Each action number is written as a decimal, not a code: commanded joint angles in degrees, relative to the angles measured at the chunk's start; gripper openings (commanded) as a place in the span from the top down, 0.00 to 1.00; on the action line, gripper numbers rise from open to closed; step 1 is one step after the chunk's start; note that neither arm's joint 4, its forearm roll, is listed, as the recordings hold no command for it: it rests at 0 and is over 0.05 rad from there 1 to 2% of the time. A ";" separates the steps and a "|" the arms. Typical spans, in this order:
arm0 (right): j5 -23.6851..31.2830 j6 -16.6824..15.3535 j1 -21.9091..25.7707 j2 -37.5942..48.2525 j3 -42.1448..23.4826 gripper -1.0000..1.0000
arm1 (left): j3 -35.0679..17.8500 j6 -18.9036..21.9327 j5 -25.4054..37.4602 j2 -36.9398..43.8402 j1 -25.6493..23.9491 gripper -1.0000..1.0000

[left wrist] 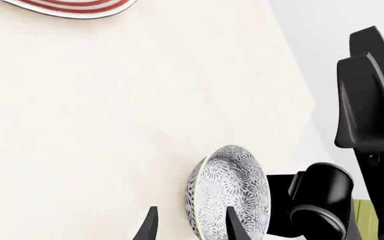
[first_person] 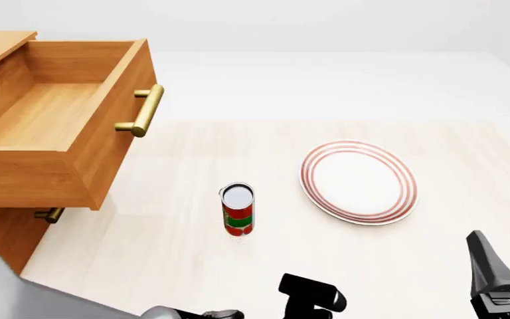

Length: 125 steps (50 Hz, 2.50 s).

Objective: Put the bowl in the top drawer of the cabinet.

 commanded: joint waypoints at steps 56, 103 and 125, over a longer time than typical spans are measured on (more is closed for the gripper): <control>0.01 0.01 -0.01 0.00 0.00 0.00 | -4.40 -3.69 -2.87 10.10 -3.50 0.00; -0.01 0.00 0.00 0.00 0.00 0.00 | -2.44 -2.67 1.49 3.26 -1.85 1.00; 0.00 0.00 0.00 0.00 0.00 0.00 | -0.78 0.87 5.63 -4.24 4.19 1.00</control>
